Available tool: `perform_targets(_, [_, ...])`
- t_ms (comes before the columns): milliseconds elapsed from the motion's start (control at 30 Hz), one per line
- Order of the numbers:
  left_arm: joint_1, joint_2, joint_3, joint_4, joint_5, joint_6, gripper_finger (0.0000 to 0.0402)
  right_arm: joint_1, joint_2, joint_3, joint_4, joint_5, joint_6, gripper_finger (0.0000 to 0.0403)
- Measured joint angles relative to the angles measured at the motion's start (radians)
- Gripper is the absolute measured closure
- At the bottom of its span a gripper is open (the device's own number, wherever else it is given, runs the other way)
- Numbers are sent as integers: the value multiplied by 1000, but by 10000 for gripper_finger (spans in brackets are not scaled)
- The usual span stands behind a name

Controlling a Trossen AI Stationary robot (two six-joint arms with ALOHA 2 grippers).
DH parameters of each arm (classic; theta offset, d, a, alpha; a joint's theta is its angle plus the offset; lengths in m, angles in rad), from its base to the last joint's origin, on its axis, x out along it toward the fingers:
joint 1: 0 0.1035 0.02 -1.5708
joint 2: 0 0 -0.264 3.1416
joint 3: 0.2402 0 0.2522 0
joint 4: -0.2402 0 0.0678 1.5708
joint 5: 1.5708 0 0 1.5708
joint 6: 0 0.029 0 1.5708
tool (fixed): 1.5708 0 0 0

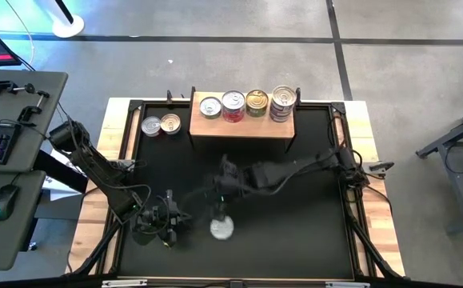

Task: Stack canned seafood by type on shelf
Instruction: Stack the light green tuna can on top of the other light green tuna can

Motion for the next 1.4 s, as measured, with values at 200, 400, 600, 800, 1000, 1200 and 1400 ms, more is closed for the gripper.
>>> perform_targets(200, [-4,-1,0,0,7,4,402,-110,0,184,-68,27,5,381])
perform_targets(400, [-10,-1,0,0,8,2,402,-154,0,231,-212,-74,54,384])
perform_targets(600, [-4,-1,0,13,8,40,402,-87,-1,97,-313,-162,87,340])
perform_targets(800, [58,41,1,204,52,213,402,61,0,-166,-265,-277,116,343])
perform_targets(1000, [171,172,83,255,275,389,402,189,2,-350,66,-317,286,394])
perform_targets(1200, [190,307,190,162,353,455,401,226,0,-449,364,-209,394,400])
perform_targets(1400, [187,377,191,159,346,414,401,214,0,-534,403,-156,437,402])
